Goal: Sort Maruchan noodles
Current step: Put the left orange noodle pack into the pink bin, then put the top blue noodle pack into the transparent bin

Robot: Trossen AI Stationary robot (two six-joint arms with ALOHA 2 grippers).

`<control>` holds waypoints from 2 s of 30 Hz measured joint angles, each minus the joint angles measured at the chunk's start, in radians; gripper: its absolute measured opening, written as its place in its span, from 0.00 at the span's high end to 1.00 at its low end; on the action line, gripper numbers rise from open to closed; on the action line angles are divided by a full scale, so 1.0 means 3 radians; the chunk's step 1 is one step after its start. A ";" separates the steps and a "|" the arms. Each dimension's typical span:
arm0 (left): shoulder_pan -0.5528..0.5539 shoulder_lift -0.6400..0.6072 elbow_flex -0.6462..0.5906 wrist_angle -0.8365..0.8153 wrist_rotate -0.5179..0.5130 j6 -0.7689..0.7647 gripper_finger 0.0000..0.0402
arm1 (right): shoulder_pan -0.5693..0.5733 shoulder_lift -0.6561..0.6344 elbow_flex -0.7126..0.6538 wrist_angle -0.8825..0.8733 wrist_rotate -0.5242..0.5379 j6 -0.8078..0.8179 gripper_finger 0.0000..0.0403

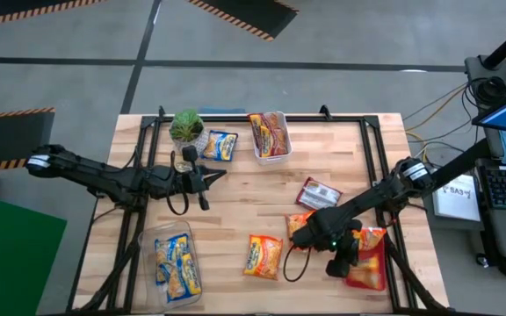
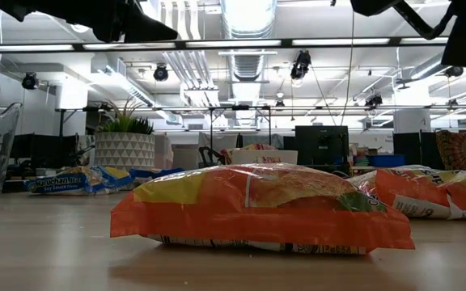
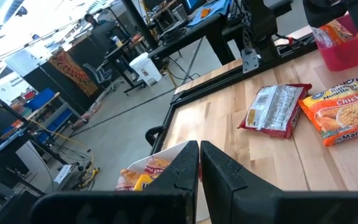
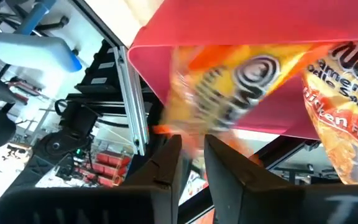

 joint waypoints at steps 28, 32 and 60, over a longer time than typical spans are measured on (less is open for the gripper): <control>0.0000 0.0001 0.0000 -0.0003 0.0001 -0.0080 1.00 | 0.0107 -0.0298 -0.0032 0.0150 0.0597 0.0238 0.87; -0.0001 0.0001 0.0000 -0.0025 0.0002 -0.0119 1.00 | 0.0353 -0.0298 -0.0124 0.0267 0.0669 0.0310 0.96; 0.0000 0.0001 -0.0006 -0.0080 0.0004 -0.0193 1.00 | 0.0881 -0.0765 -0.0268 0.0212 0.1893 0.0763 0.98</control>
